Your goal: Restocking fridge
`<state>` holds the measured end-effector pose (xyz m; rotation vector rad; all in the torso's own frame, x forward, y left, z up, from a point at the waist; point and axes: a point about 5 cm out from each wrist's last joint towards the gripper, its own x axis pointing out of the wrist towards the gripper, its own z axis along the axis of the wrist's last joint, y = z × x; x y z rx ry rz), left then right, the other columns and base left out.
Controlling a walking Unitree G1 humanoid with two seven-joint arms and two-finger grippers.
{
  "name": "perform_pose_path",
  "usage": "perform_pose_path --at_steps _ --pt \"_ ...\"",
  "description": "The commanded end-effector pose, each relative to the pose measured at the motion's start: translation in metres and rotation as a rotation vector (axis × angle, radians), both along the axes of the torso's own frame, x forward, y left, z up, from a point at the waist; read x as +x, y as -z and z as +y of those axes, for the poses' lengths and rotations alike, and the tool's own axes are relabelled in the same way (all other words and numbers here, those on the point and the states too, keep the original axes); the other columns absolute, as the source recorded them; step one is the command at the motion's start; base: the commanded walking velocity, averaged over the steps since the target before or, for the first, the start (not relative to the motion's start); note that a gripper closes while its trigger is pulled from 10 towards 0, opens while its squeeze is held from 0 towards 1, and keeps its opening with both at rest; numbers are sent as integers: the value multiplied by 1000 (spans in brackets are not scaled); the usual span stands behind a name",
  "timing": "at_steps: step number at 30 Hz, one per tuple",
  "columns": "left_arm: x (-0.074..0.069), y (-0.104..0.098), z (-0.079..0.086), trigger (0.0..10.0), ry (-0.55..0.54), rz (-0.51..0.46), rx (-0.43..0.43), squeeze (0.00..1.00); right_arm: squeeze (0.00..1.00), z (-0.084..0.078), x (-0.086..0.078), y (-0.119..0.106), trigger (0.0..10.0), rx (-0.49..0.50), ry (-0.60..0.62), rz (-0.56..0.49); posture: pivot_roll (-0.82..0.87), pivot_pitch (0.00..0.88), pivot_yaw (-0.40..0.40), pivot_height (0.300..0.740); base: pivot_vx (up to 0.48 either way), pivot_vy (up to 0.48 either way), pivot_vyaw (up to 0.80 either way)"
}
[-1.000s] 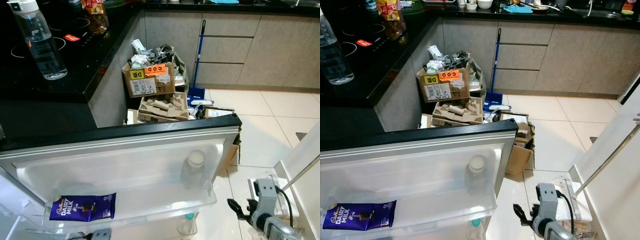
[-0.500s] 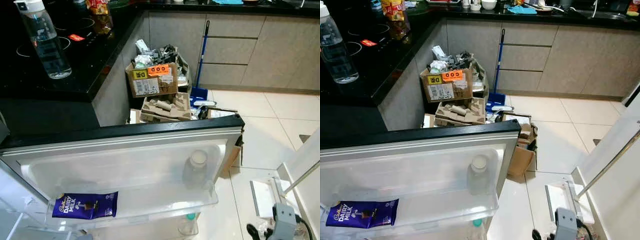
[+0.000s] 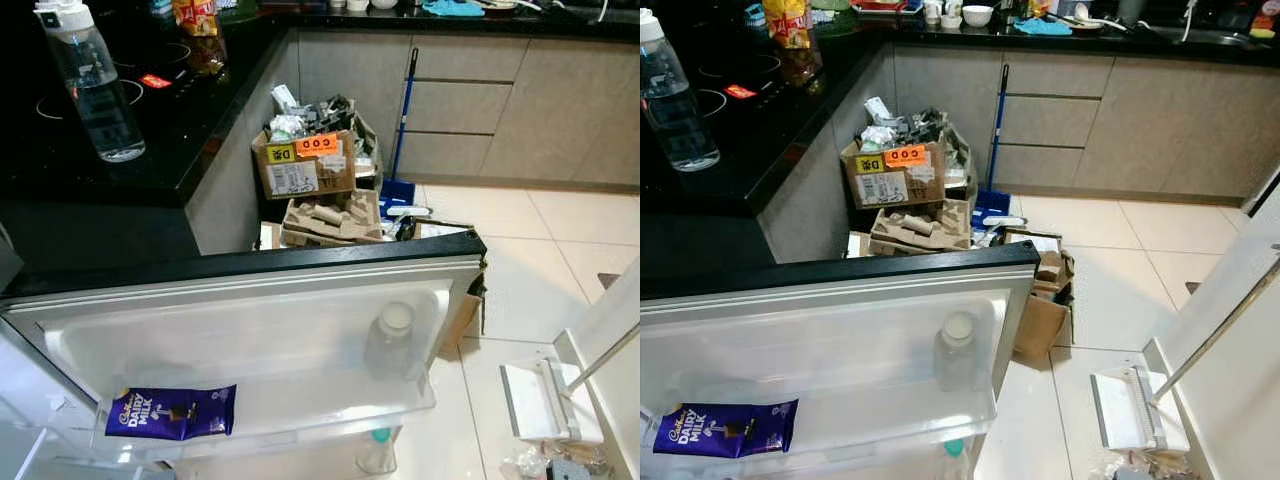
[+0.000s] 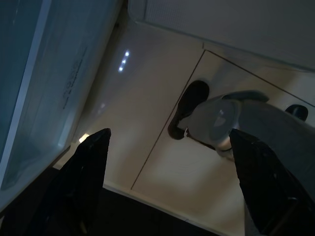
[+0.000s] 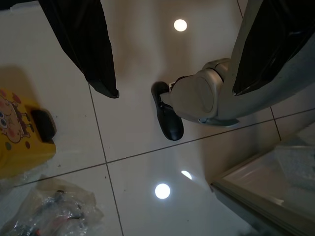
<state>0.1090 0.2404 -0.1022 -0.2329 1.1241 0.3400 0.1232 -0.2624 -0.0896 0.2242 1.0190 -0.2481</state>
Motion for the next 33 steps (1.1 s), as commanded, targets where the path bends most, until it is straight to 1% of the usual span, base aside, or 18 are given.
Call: perform_pose_path --at_steps 1,11,15,20,24,27,30,33 --pt "-7 2 2 10000 -3 26 -2 0 0 2 -8 4 10000 4 4 34 -2 33 -28 689 -480 0 0" --pt "-4 2 -2 10000 20 25 -14 0 0 4 -11 5 10000 3 -3 46 -9 31 -24 689 -470 0 0" --pt "-3 3 -7 10000 60 24 -30 0 0 5 -10 5 10000 5 -4 45 -11 35 -22 689 0 0 0" --pt "-4 3 -10 10000 55 17 -57 0 0 6 -11 6 10000 10 -4 45 -14 38 -21 689 0 0 0" --pt "-5 4 -10 10000 57 20 -54 0 0 7 -13 6 10000 12 -5 49 -14 39 -21 689 0 0 0" --pt "-5 4 -11 10000 82 19 -48 0 0 7 -13 6 10000 13 -7 50 -15 41 -23 689 0 0 0" --pt "-6 4 -11 10000 63 14 -53 0 0 7 -13 6 10000 14 -7 50 -17 41 -23 689 0 0 0" --pt "-7 4 -11 10000 69 21 -46 0 0 8 -13 6 10000 17 -7 47 -16 40 -23 689 0 0 0"
